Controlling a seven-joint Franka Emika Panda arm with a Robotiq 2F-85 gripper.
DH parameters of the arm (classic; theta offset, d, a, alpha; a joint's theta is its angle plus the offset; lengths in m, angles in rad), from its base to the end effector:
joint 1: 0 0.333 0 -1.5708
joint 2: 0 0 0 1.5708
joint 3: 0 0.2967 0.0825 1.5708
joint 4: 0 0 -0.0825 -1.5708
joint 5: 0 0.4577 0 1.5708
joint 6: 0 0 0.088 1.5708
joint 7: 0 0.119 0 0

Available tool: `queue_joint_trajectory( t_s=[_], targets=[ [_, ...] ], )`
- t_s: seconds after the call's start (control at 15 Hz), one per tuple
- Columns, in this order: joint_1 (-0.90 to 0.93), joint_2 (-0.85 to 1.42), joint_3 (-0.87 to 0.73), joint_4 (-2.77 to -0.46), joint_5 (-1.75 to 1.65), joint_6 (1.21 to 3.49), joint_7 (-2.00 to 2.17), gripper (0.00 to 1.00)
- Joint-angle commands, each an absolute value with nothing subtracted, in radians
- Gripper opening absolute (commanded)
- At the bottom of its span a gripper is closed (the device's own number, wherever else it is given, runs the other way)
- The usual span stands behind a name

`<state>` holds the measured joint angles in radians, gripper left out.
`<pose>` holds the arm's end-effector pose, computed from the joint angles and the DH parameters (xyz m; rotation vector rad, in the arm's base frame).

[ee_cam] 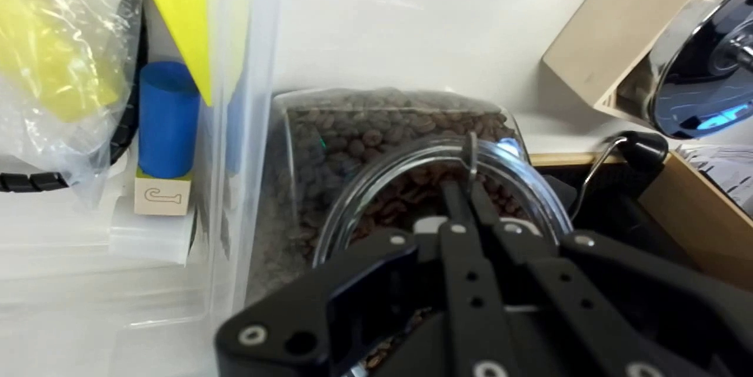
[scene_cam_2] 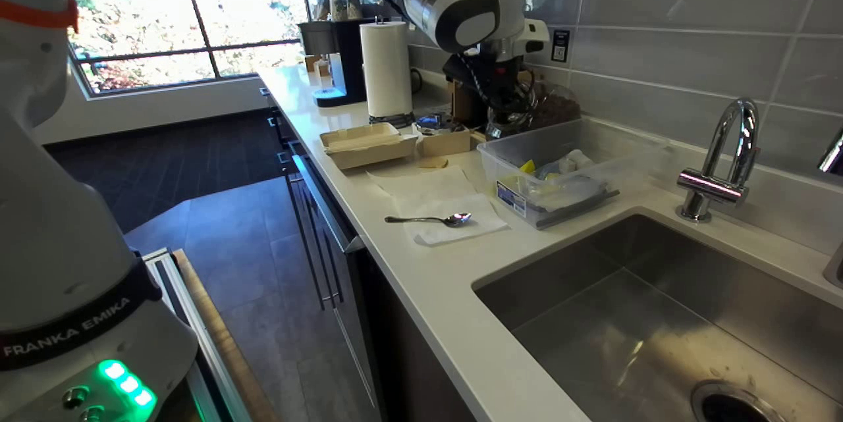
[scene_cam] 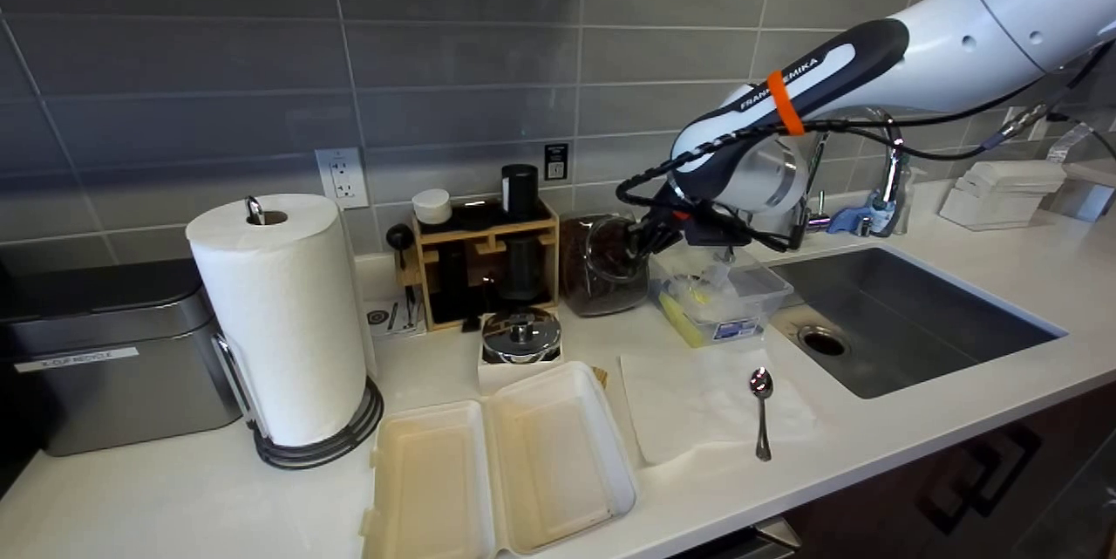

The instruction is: Take one scoop of coffee grounds using the scooper in the coffee jar, empty the scoop onto the napkin then place the scooper back in the jar

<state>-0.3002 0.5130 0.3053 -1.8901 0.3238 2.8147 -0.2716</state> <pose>0.7156 -0.0187 0.2062 -2.8213 0.1113 -0.6467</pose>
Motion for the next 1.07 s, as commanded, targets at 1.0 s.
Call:
queue_joint_trajectory(
  t_s=[1.0],
  targets=[
    [-0.403, 0.524, 0.418, -1.879, 0.781, 2.76, -0.495, 0.01]
  ],
)
